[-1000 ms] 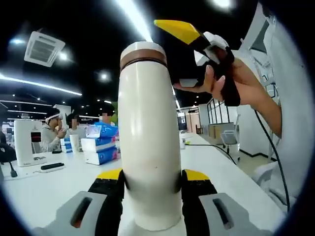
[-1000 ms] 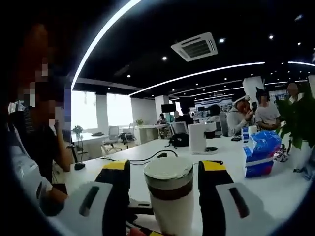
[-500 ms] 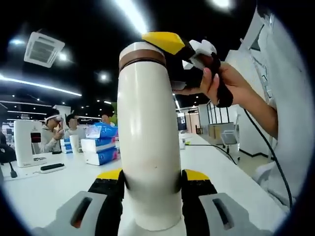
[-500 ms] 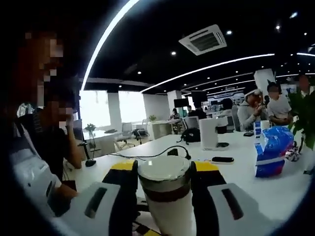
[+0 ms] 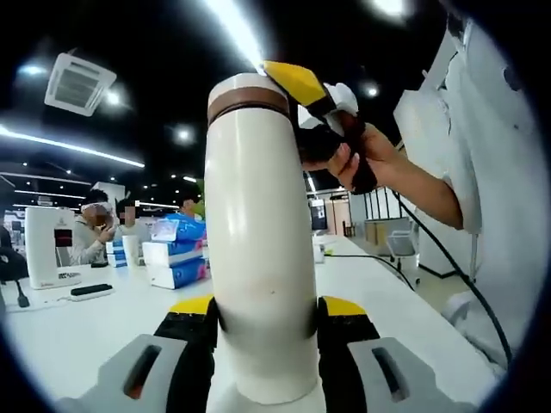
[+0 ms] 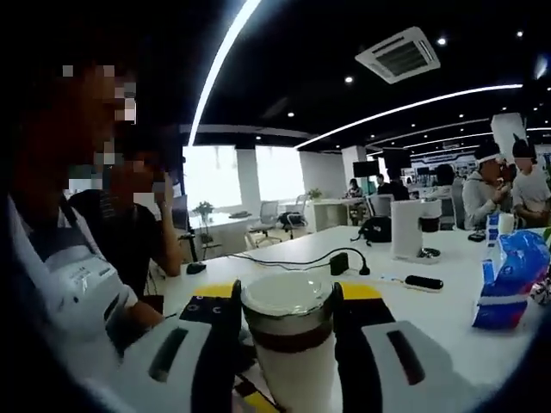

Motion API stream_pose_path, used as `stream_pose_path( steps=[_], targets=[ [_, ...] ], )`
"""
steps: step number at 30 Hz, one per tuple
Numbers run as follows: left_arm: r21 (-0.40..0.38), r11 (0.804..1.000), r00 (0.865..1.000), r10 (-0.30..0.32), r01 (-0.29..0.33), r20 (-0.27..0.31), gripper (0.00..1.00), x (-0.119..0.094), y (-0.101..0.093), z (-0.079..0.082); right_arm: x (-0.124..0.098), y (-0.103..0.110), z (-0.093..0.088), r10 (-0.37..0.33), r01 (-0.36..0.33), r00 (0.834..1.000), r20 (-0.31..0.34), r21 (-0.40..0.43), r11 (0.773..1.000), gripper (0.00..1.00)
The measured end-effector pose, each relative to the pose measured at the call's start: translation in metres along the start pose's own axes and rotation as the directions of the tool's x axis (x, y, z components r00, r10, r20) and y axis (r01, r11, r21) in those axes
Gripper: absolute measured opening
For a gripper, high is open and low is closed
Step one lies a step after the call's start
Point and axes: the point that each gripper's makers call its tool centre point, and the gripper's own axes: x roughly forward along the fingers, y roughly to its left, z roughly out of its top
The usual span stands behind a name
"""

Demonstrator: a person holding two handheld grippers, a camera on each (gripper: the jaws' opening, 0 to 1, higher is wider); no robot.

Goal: Grasp the water cup twist off the cup lid place the cup lid on the table

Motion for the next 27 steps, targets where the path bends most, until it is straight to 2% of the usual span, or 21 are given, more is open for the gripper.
stream_pose_path(
  steps=[4,10,13,16,17,18,19,20,25,27],
  targets=[
    [0.009,1.000,1.000,-0.002,0.002,-0.001,0.47,-0.0003,-0.0015,-0.0001,-0.0015,0.0052,-0.0010,0.067,-0.068,0.998,-0.003,-0.011,0.998,0.44],
    [0.011,1.000,1.000,-0.002,0.002,0.000,0.47,-0.0005,-0.0015,-0.0003,-0.0022,0.0054,-0.0012,0.178,-0.178,0.984,-0.009,0.003,0.984,0.44],
    [0.009,1.000,1.000,-0.003,0.003,0.000,0.47,-0.0005,-0.0013,-0.0004,-0.0015,0.0065,-0.0018,0.234,-0.234,0.972,-0.013,0.021,0.972,0.44],
    [0.009,1.000,1.000,-0.004,0.004,0.000,0.47,-0.0007,-0.0012,-0.0005,-0.0021,0.0061,-0.0020,0.307,-0.305,0.952,0.002,0.105,0.946,0.44],
    [0.005,1.000,1.000,-0.002,0.002,0.001,0.47,-0.0008,0.0001,-0.0004,0.0016,0.0026,0.0003,0.316,-0.318,0.948,0.039,0.086,0.944,0.44],
    [-0.003,1.000,1.000,0.000,0.001,0.002,0.47,-0.0008,0.0013,-0.0005,0.0011,0.0009,-0.0028,0.304,-0.305,0.952,0.023,0.081,0.949,0.44],
    [-0.007,1.000,1.000,0.003,-0.003,0.002,0.47,-0.0010,0.0023,-0.0005,0.0025,-0.0020,-0.0014,0.291,-0.292,0.956,0.022,0.033,0.956,0.44],
    [-0.015,1.000,1.000,0.004,-0.004,0.003,0.47,-0.0018,0.0030,-0.0005,0.0031,0.0012,-0.0018,0.300,-0.300,0.954,0.017,0.065,0.952,0.44],
    [-0.010,1.000,1.000,0.004,-0.004,0.003,0.47,-0.0024,0.0024,-0.0005,0.0001,0.0007,-0.0021,0.321,-0.320,0.947,0.007,0.053,0.946,0.44],
    [-0.005,1.000,1.000,0.001,-0.001,0.002,0.47,-0.0025,0.0017,-0.0007,-0.0022,0.0035,-0.0025,0.353,-0.353,0.936,0.010,0.046,0.934,0.44]
  ],
)
